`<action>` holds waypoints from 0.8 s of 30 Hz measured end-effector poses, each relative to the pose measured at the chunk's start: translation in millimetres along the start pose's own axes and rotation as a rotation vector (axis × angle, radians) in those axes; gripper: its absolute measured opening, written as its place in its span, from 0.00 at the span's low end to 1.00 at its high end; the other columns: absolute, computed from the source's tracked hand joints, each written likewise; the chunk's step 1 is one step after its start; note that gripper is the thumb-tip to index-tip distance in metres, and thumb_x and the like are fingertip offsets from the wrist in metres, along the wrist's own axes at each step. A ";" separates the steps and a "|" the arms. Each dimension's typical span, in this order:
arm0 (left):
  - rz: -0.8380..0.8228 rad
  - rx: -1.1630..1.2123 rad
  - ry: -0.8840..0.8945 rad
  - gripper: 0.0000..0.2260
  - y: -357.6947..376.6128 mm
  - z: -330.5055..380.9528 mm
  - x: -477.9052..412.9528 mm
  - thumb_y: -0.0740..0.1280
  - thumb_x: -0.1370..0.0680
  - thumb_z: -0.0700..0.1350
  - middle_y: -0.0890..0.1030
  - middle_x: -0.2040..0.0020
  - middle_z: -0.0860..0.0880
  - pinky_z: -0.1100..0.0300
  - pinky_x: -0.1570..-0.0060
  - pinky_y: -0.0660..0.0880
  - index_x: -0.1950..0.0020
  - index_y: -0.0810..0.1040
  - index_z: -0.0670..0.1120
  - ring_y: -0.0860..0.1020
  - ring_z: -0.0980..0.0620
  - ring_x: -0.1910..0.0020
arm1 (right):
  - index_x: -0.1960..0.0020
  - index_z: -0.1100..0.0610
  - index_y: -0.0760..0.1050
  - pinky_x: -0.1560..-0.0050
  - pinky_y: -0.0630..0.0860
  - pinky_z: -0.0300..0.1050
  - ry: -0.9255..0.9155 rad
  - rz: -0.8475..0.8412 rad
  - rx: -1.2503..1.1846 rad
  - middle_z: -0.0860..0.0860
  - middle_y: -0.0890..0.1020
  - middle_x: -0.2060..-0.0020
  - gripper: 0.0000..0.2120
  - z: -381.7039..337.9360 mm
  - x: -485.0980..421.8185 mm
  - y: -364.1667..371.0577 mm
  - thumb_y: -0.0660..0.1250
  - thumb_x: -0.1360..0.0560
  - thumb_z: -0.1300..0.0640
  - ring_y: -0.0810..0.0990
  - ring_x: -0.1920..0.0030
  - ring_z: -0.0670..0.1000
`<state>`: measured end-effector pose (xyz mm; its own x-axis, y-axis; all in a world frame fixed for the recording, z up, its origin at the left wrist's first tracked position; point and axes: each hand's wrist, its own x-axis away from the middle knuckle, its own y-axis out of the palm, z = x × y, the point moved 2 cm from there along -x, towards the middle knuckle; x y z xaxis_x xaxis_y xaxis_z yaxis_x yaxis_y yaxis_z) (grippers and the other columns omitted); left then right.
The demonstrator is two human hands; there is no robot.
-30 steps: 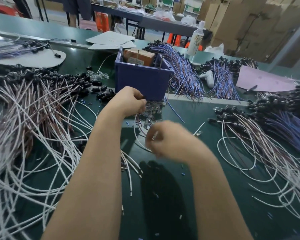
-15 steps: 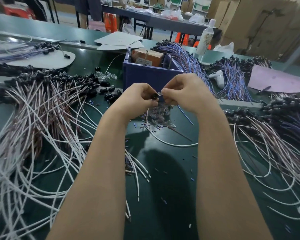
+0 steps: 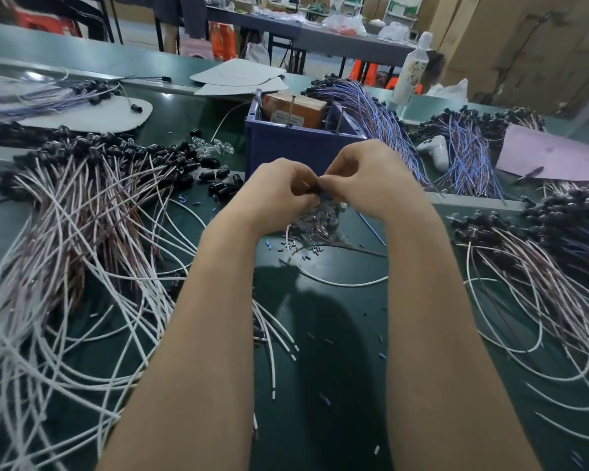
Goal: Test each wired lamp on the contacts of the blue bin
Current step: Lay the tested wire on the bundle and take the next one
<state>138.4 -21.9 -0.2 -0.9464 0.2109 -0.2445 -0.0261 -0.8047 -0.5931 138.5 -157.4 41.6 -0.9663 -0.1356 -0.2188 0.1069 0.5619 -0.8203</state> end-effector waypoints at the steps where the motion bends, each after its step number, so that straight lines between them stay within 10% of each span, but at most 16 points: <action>1: 0.012 0.016 0.013 0.07 -0.2 0.2 -0.1 0.69 0.25 0.40 0.84 0.55 0.52 0.63 0.50 0.76 0.49 0.81 0.51 0.81 0.58 0.55 | 0.60 0.52 0.79 0.56 0.78 0.43 -0.003 0.009 -0.054 0.51 0.82 0.62 0.04 2.6 -0.4 -0.3 0.70 0.27 0.55 0.81 0.57 0.51; 9: 0.056 0.149 0.010 0.04 9.9 -6.8 2.3 0.66 0.22 0.44 0.83 0.62 0.54 0.62 0.57 0.73 0.49 0.78 0.50 0.78 0.61 0.64 | 0.55 0.58 0.80 0.54 0.80 0.41 0.098 0.072 -0.815 0.55 0.81 0.62 0.03 25.7 1.9 22.7 0.68 0.24 0.62 0.79 0.60 0.51; 24: 0.101 -0.013 -0.036 0.08 9.8 -6.1 0.0 0.66 0.22 0.43 0.83 0.57 0.48 0.62 0.53 0.76 0.46 0.81 0.45 0.81 0.53 0.56 | 0.54 0.66 0.77 0.63 0.79 0.38 0.201 0.110 -1.040 0.55 0.80 0.64 0.06 27.4 3.2 55.0 0.64 0.22 0.64 0.79 0.66 0.49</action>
<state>140.1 -26.4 -10.7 -0.9550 0.1083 -0.2760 0.0745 -0.8133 -0.5770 147.6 -149.3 -18.8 -0.9946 0.0421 -0.0952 0.0352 0.9967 0.0737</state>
